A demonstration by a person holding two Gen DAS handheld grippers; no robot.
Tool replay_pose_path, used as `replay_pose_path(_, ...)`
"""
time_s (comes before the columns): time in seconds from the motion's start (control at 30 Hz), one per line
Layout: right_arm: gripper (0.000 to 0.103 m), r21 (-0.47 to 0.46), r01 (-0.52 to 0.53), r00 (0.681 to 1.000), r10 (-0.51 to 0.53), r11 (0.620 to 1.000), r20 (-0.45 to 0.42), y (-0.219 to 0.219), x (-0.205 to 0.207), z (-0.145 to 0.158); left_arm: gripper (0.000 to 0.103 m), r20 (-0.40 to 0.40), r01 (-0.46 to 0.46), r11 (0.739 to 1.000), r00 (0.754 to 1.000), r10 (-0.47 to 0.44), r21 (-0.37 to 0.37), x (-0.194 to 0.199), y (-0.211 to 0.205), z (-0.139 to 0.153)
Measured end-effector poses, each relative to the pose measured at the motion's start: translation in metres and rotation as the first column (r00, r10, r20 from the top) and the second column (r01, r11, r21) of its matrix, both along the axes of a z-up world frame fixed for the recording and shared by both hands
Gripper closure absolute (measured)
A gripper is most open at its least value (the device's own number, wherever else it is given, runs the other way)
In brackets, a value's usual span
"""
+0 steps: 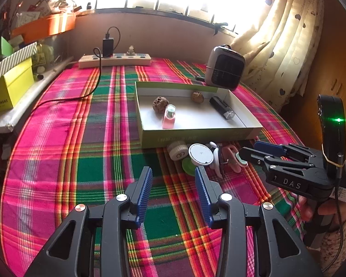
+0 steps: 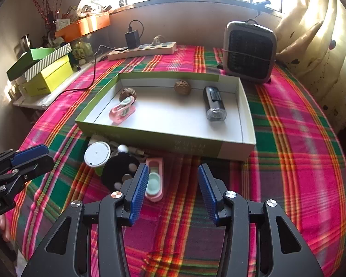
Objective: Organize objects
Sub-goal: 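Close right tool on the pink-and-mint clip while left tool closes on the green-white round container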
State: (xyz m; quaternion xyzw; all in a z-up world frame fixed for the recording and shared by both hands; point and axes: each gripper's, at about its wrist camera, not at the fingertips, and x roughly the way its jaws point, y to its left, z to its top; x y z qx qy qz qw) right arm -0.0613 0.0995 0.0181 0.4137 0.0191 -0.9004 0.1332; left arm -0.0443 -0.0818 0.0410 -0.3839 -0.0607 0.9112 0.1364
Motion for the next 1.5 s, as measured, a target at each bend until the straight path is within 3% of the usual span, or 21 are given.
replay_pose_path(0.9,0.057,0.06,-0.09,0.996,0.088,0.994,0.034,-0.012,-0.013,-0.022,0.063,0.053,0.007,1.0,0.999,-0.008,0.017,-0.019,0.02,-0.01)
replay_pose_path(1.17,0.085,0.059,-0.088,0.996,0.086,0.994,0.027,-0.005,-0.01,-0.022,0.06,0.062,0.009,1.0,0.998,-0.009,0.005,-0.028,0.031,-0.012)
replay_pose_path(1.5,0.085,0.048,-0.06,0.998,0.059,0.997,0.028,0.01,-0.001,-0.021,0.06,0.057,0.018,0.999,0.998,-0.016,-0.031,-0.035,0.043,-0.013)
